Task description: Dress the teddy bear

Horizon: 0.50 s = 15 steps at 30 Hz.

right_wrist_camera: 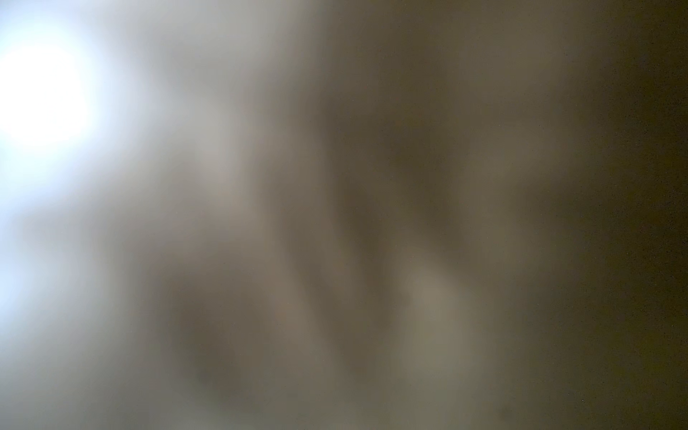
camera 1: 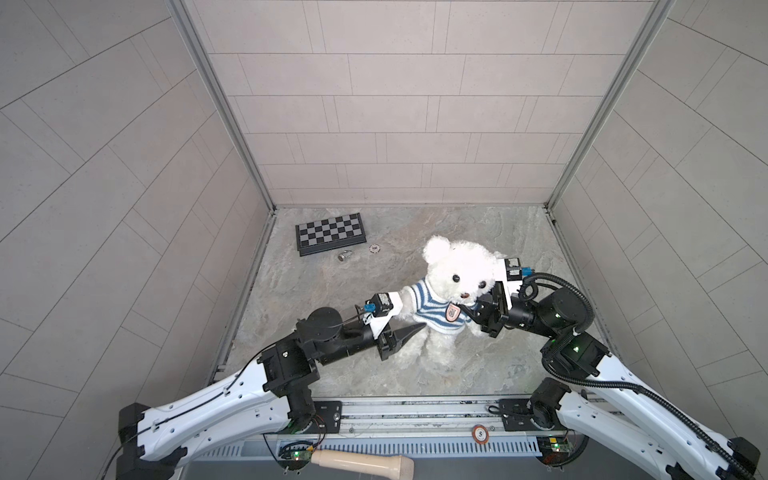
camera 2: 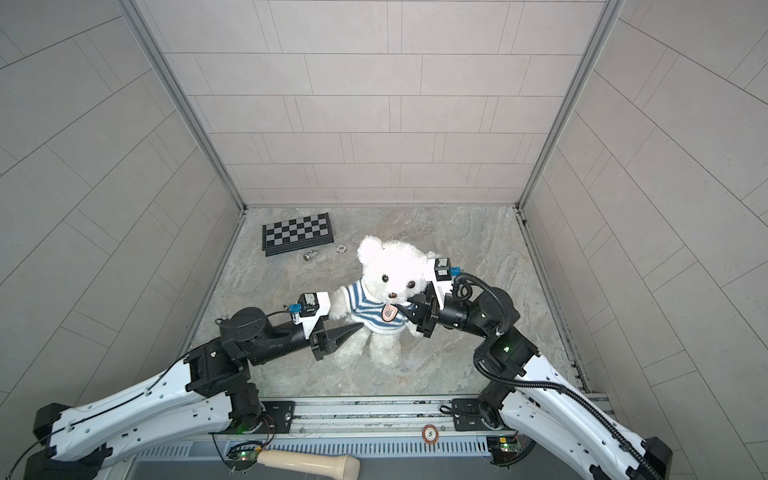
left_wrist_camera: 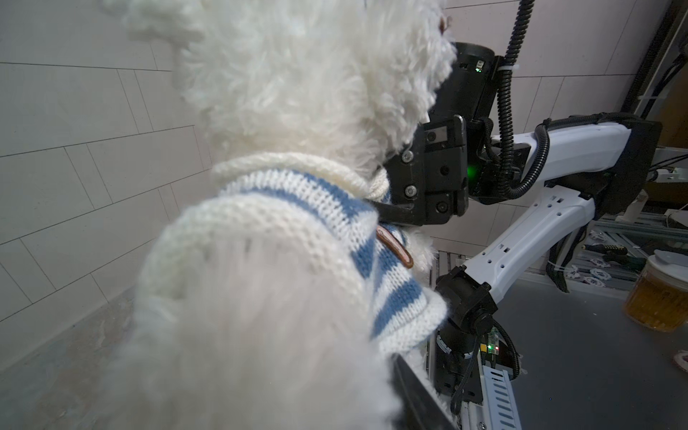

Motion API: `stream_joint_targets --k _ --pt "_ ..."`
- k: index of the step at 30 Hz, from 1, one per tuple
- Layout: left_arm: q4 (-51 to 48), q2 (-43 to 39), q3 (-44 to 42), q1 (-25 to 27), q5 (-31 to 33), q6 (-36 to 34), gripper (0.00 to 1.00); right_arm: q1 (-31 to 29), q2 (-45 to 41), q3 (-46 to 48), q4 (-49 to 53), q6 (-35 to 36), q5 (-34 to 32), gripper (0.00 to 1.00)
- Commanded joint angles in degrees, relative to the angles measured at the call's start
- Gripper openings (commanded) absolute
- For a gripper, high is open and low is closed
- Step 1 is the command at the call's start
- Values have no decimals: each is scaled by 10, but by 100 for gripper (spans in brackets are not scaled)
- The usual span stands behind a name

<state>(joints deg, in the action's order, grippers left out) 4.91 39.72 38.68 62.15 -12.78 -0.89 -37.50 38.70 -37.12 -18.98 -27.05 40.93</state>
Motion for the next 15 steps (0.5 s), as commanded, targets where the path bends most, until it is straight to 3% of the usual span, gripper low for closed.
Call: stream_joint_targets --k 1,7,13,15 --pt "-34 -16 -3 2 -26 14 50 3 -18 -23 -41 0 -21 0" --pt "-41 -62 -35 2 -10 27 52 6 -22 -44 -7 36 -33 0" --pt "-44 -112 -45 2 -5 41 48 8 10 -37 -27 121 91 0" --pt "-34 -135 -46 2 -31 53 53 15 25 -19 -64 140 136 0"
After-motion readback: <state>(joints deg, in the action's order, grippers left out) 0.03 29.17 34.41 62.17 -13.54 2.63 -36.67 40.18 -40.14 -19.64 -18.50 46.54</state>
